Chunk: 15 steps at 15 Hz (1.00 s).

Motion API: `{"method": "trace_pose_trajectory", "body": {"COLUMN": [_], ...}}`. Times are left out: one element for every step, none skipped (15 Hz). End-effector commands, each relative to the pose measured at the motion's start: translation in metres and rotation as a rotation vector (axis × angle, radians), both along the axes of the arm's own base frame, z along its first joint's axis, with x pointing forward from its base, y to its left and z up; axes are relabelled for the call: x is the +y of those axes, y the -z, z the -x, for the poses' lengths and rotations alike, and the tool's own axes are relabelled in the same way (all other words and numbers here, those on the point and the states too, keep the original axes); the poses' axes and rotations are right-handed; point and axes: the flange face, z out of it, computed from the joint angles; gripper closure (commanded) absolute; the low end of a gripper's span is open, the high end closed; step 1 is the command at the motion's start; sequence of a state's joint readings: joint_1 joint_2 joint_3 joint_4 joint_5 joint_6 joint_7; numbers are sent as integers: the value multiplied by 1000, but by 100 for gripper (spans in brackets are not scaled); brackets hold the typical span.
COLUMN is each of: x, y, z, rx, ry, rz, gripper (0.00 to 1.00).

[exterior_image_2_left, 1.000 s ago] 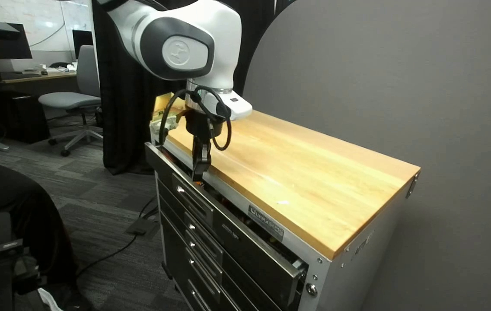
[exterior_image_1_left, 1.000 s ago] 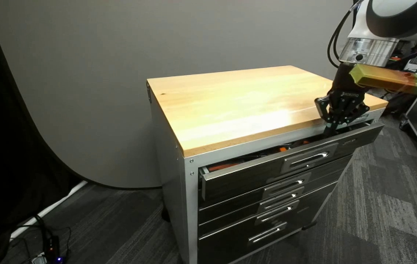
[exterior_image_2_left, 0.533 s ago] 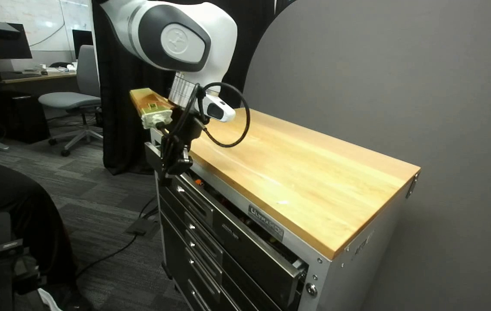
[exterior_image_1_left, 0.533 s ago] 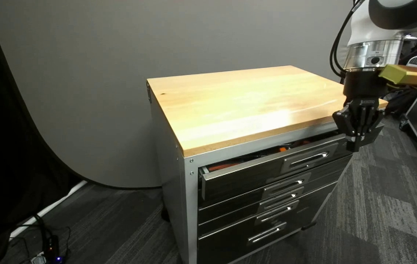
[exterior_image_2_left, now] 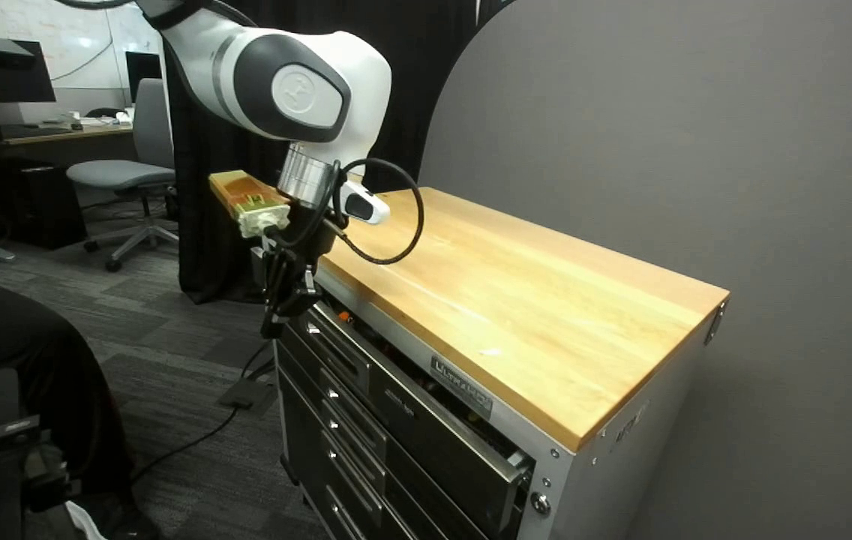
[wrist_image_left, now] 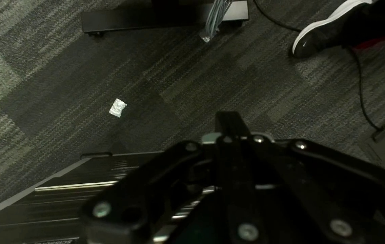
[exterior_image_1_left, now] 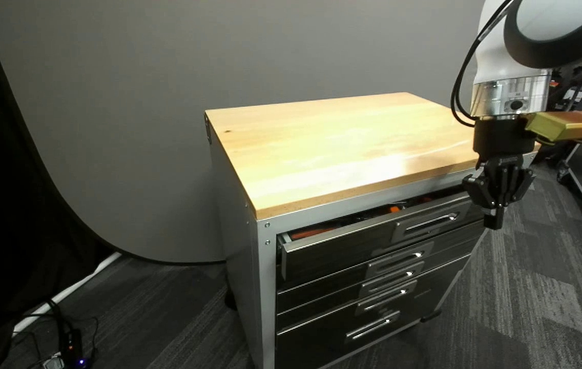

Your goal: Pick up the screwdriver and place it in the drawer, then close the drawer

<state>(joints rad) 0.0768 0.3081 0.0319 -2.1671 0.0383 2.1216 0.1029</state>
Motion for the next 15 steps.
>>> {"method": "trace_pose_trajectory", "body": {"x": [14, 17, 20, 22, 25, 27, 30, 32, 34, 37, 41, 43, 46, 49, 50], "y": [-30, -38, -49, -57, -67, -76, -85, -95, -105, -115, -126, -136, -146, -155, -164], "z": [-6, -8, -11, -13, -16, -20, -24, -28, -32, -35, -38, -41, -43, -45, -47], "rx": [-65, -80, -100, -118, -139, -158, -178, -198, -215, -228, -233, -239, -238, -236, -228], "ry": [-17, -23, -27, -29, -32, -32, -40, -48, -53, -57, -64, -64, -66, -71, -74], "rz": [-12, -15, -21, -22, -24, -20, -12, -9, -8, -9, -12, -8, -12, -16, -24], "gripper": [97, 96, 96, 96, 95, 87, 69, 67, 58, 51, 42, 35, 28, 20, 13]}}
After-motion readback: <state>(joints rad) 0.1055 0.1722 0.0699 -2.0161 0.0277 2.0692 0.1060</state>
